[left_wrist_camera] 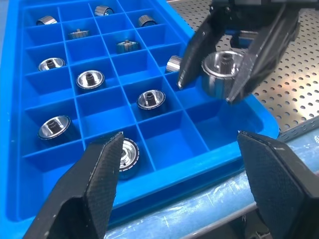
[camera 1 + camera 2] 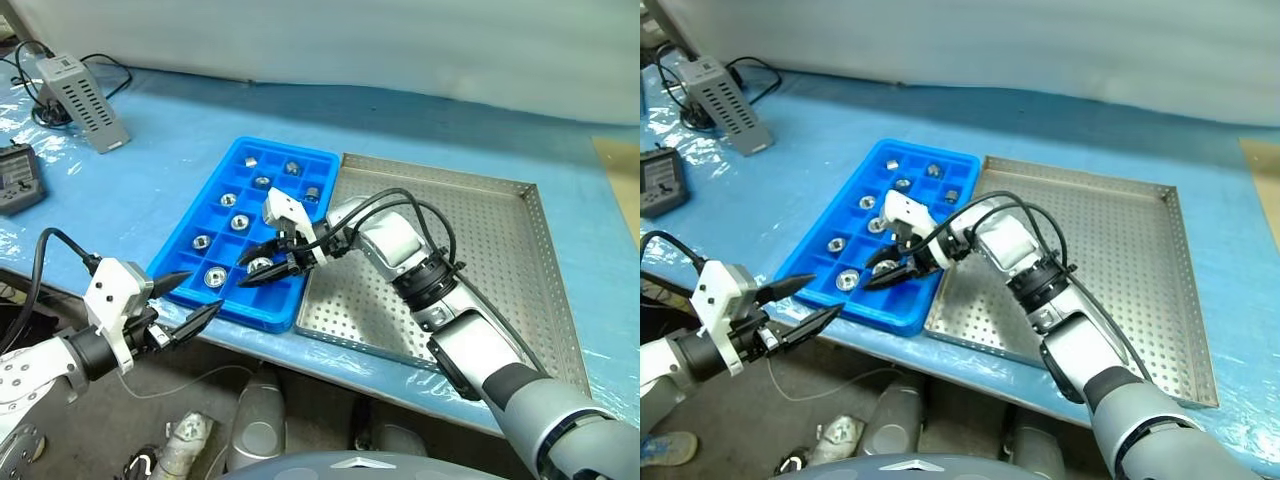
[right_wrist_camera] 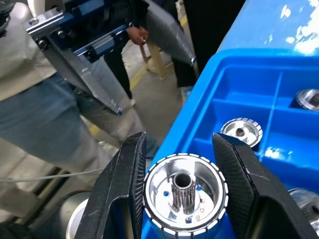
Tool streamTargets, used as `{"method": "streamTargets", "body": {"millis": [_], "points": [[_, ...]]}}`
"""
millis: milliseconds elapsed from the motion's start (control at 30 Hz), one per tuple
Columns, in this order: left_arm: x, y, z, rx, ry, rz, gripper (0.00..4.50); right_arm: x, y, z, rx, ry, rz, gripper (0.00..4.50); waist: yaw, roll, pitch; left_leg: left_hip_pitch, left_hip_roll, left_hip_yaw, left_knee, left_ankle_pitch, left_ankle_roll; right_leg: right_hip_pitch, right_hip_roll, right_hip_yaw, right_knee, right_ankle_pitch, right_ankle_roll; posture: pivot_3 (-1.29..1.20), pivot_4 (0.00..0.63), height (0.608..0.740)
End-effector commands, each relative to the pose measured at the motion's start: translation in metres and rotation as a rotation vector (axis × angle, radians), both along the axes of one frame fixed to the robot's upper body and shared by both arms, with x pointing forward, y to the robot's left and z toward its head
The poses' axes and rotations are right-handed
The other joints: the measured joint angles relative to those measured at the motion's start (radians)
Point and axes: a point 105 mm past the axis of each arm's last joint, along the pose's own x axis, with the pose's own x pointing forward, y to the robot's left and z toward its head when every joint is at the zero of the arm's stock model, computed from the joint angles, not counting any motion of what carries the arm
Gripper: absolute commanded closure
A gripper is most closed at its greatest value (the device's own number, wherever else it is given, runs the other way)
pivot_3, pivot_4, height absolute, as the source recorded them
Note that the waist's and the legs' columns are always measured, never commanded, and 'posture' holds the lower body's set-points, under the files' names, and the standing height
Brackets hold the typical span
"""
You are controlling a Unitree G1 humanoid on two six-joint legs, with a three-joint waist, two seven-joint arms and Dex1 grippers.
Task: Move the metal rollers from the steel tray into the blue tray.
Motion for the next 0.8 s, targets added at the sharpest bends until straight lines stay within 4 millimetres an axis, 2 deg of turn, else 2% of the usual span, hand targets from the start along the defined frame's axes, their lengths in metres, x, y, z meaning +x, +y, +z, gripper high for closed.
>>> {"method": "streamTargets", "body": {"millis": [33, 167, 233, 400, 533, 700, 800], "points": [[0.004, -0.002, 0.007, 0.017, -0.042, -0.026, 0.67, -0.008, 0.002, 0.010, 0.019, -0.008, 0.046, 2.78, 0.002, 0.000, 0.000, 0.000, 0.000, 0.000, 0.000, 0.000, 0.000, 0.000, 0.000, 0.000, 0.000, 0.000, 0.000, 0.45, 0.150, 0.740], [0.009, -0.003, 0.007, 0.019, -0.047, -0.048, 0.67, -0.007, 0.000, 0.011, 0.025, -0.013, 0.038, 2.78, 0.000, 0.000, 0.000, 0.000, 0.000, 0.000, 0.000, 0.000, 0.000, 0.000, 0.000, 0.000, 0.001, 0.000, 0.000, 0.43, 0.150, 0.740], [0.012, -0.003, 0.008, 0.021, -0.050, -0.055, 0.67, -0.007, 0.000, 0.011, 0.038, -0.016, 0.034, 2.05, -0.001, 0.000, 0.000, 0.000, 0.000, 0.000, 0.000, 0.000, -0.001, 0.000, 0.000, 0.000, 0.001, 0.000, 0.000, 0.43, 0.150, 0.740], [0.017, -0.003, 0.008, 0.024, -0.054, -0.075, 0.67, -0.002, -0.002, 0.012, 0.032, -0.034, -0.001, 0.53, -0.004, 0.000, 0.000, 0.000, -0.001, 0.000, 0.001, 0.000, -0.001, -0.001, 0.000, 0.000, 0.002, 0.000, 0.000, 0.39, 0.150, 0.740], [0.025, -0.004, 0.009, 0.020, -0.061, -0.098, 0.67, 0.008, -0.006, 0.015, 0.035, -0.112, -0.057, 0.53, -0.007, 0.000, 0.000, 0.000, -0.002, 0.000, 0.001, 0.001, -0.002, -0.001, 0.000, 0.000, 0.003, 0.000, 0.000, 0.35, 0.150, 0.740], [0.044, -0.008, 0.010, 0.012, -0.082, -0.141, 0.67, 0.021, -0.017, 0.042, 0.124, -0.160, -0.150, 0.53, -0.015, 0.000, 0.000, 0.001, -0.005, 0.000, 0.003, 0.002, -0.003, 0.000, 0.000, 0.000, 0.005, 0.001, 0.000, 0.25, 0.150, 0.740], [0.066, -0.009, 0.012, 0.019, -0.112, -0.152, 0.67, 0.040, -0.037, 0.056, 0.177, -0.238, -0.303, 0.53, -0.033, 0.000, -0.001, 0.001, -0.006, 0.002, 0.003, 0.003, -0.005, 0.000, 0.000, 0.000, 0.006, 0.001, 0.000, 0.17, 0.150, 0.740]]}}
